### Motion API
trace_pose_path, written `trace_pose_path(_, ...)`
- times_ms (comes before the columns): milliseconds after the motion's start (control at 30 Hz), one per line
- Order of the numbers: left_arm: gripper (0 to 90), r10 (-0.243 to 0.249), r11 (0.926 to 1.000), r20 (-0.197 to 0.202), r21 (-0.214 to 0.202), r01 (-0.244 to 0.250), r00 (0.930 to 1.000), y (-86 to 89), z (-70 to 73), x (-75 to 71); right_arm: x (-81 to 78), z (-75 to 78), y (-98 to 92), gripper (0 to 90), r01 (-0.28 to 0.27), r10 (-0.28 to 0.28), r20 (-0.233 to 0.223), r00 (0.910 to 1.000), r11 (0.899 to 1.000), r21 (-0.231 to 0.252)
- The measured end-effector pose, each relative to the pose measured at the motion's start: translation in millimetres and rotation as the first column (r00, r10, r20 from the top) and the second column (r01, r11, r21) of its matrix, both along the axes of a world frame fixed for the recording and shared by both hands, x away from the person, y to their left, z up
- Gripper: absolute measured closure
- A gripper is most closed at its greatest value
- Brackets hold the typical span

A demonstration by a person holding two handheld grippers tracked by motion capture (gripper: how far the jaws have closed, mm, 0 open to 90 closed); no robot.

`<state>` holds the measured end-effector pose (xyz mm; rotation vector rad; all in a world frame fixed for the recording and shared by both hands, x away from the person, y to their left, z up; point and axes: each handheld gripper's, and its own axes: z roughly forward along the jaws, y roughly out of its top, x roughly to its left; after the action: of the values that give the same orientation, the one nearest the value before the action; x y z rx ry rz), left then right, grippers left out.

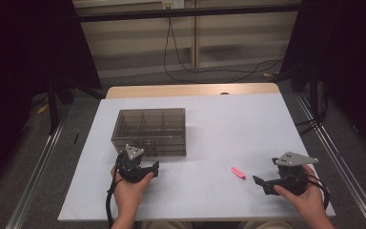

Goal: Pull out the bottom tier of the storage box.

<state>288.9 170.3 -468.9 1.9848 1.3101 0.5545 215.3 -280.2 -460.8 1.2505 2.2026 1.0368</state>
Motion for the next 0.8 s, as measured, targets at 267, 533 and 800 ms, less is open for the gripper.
trace_pose_path(267, 17.7, 0.021, 0.9998, 0.012, -0.009, -0.021, 0.9997, -3.0, -1.2, 1.5, 0.3, -0.3, 0.5, 4.0, -0.010, 0.010, 0.005, 0.9999, 1.000, -0.006)
trace_pose_path(533, 22.3, 0.026, 0.9996, 0.008, -0.007, -0.026, 0.9996, -7.7, -3.2, 3.5, 0.1, -0.2, 0.8, 4.0, -0.008, 0.008, 0.007, 0.9999, 1.000, -0.007)
trace_pose_path(800, 27.6, 0.045, 0.9990, 0.008, 0.003, -0.045, 0.9990, -14.2, -6.3, 5.0, -0.1, 0.3, 1.0, 4.0, -0.008, 0.008, 0.007, 0.9999, 1.000, -0.003)
